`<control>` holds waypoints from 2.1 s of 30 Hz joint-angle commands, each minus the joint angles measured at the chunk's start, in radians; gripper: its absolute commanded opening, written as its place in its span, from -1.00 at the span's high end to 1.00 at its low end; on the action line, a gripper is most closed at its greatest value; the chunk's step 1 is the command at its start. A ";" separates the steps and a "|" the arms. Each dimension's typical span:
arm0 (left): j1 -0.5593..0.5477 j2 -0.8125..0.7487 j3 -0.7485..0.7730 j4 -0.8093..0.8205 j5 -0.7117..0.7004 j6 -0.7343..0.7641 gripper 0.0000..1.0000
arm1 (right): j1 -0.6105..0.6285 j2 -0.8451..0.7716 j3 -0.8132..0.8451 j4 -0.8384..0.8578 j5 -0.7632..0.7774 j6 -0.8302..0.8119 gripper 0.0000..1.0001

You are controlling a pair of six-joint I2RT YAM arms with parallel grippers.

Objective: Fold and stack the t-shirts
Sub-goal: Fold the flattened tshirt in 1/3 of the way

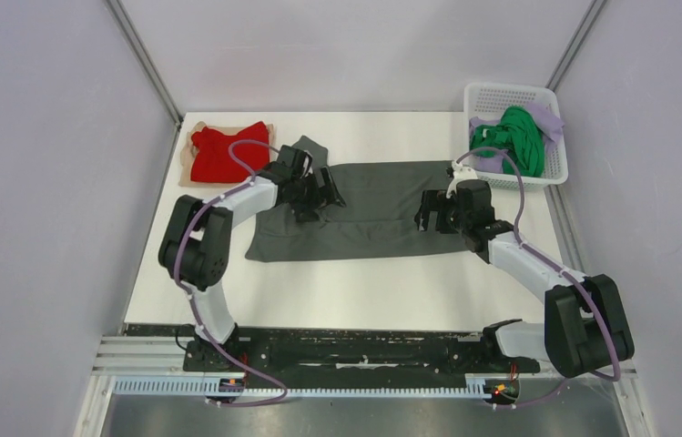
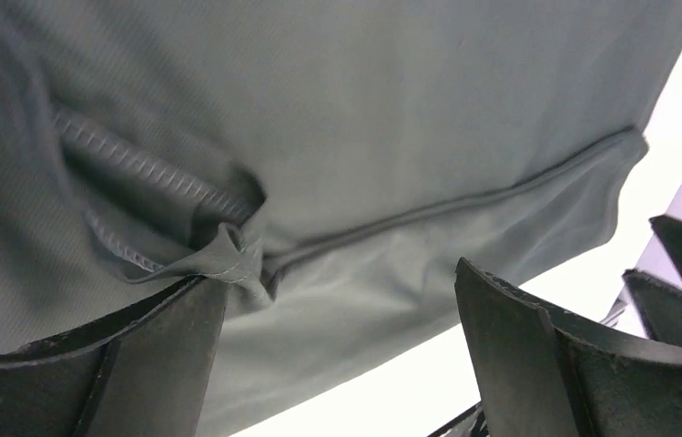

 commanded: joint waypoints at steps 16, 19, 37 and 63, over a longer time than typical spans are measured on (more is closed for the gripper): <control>-0.075 0.037 0.264 -0.132 -0.176 0.051 -0.99 | 0.009 -0.075 0.006 0.015 -0.025 -0.003 -0.96; -0.122 -0.091 0.218 -0.118 -0.288 0.093 -0.99 | 0.033 -0.062 -0.014 0.065 -0.038 0.026 -0.96; -0.071 -0.236 -0.193 -0.011 -0.473 0.013 -0.99 | 0.115 0.182 -0.034 0.136 0.104 0.134 -0.96; -0.234 -0.699 -0.723 -0.202 -0.362 -0.322 -0.99 | 0.140 -0.318 -0.413 -0.291 0.058 0.156 -0.96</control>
